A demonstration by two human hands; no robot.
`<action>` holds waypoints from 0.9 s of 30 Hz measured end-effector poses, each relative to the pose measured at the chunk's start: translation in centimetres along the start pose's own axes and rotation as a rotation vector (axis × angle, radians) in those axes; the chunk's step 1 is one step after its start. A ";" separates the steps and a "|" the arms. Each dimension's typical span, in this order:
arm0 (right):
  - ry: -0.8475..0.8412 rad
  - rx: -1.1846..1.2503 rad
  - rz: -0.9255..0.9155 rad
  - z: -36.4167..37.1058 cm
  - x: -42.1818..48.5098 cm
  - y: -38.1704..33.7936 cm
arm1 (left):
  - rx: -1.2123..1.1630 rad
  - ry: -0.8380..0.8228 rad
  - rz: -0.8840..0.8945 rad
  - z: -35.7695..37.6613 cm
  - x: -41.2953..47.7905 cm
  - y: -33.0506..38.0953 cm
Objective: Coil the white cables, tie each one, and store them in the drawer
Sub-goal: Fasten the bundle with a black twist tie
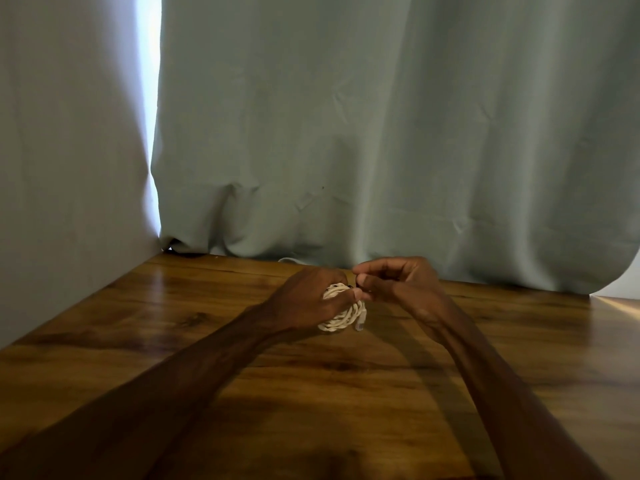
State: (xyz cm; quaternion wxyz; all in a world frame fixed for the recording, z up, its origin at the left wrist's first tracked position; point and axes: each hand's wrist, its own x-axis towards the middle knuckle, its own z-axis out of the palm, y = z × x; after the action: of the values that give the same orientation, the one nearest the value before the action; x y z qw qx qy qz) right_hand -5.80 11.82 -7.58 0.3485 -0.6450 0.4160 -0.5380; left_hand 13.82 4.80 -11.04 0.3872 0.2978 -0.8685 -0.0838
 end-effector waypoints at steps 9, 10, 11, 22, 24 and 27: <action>-0.021 0.157 0.162 -0.6 0.2 -0.1 | 0.020 -0.007 0.021 -0.1 0.1 0.0; -0.026 0.156 0.172 -0.6 0.2 0.0 | 0.022 -0.015 0.027 0.0 0.1 0.0; -0.027 0.157 0.180 -0.5 0.2 0.0 | 0.023 -0.022 0.033 0.0 0.1 0.0; 0.018 0.113 0.173 0.5 0.4 0.8 | 0.052 -0.028 0.049 -0.2 0.0 0.2; 0.013 0.098 0.157 0.6 0.3 0.8 | 0.049 -0.022 0.048 -0.3 -0.1 0.5; 0.006 0.062 0.132 0.7 0.2 0.7 | 0.025 -0.014 0.046 -0.4 -0.2 0.8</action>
State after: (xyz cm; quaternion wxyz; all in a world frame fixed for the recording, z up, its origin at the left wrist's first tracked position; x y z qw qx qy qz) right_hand -5.18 11.32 -8.23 0.4017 -0.6033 0.4418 -0.5287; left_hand 13.87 5.60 -10.62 0.3793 0.2819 -0.8788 -0.0660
